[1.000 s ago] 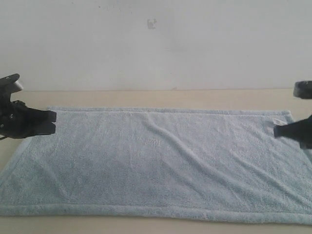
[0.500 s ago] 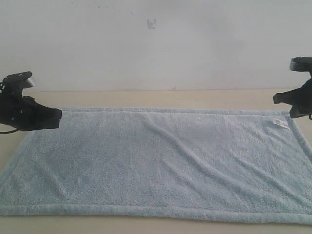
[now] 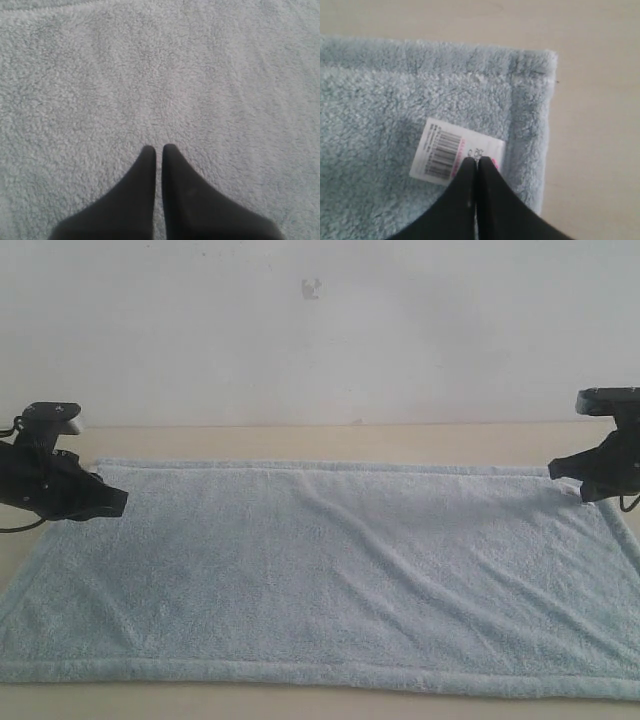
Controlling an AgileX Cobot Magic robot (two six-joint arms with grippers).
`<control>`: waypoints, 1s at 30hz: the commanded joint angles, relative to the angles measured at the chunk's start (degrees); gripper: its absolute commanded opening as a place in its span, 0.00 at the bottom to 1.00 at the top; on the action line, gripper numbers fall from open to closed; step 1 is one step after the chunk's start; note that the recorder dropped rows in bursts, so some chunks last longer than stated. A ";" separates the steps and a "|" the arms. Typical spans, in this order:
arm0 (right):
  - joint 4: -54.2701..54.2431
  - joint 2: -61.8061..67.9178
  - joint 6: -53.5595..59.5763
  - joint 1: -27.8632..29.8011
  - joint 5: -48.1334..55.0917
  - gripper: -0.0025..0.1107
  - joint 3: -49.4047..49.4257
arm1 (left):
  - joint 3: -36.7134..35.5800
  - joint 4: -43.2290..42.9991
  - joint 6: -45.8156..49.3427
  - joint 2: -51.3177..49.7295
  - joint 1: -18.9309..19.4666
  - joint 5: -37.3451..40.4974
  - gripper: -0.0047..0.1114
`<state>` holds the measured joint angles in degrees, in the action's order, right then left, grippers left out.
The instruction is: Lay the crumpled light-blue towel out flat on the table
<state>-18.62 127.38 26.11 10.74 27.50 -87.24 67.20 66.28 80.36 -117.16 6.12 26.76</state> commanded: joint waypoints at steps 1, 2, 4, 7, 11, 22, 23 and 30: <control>-0.08 1.23 0.62 0.08 -3.23 0.02 -0.33 | 0.42 0.29 0.71 0.10 0.00 0.75 0.07; -0.08 1.60 1.08 0.08 -3.45 0.02 -0.33 | 0.42 0.29 1.01 0.02 0.00 0.75 0.07; -0.08 2.08 1.95 0.08 -4.06 0.02 -0.46 | 0.42 0.29 1.70 0.02 0.00 0.75 0.07; -0.08 3.27 1.95 0.08 -4.20 0.02 -1.53 | 0.42 0.29 1.70 0.02 0.00 0.75 0.07; -0.08 4.73 1.85 0.08 -3.70 0.02 -3.74 | 0.42 0.29 2.13 0.02 0.00 0.75 0.07; -0.08 5.64 1.85 0.08 -3.69 0.02 -5.50 | 0.42 0.29 2.58 0.02 0.00 0.02 0.07; -0.08 5.39 1.85 0.08 -3.37 0.02 -5.50 | 0.42 0.29 2.58 0.02 0.00 0.02 0.07; -0.08 1.85 1.29 0.08 0.41 0.02 -5.50 | 0.42 4.06 0.75 0.41 0.00 -2.16 0.07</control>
<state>-18.98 131.70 27.79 10.74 25.94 -92.68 67.20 67.70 82.35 -117.16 6.12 25.89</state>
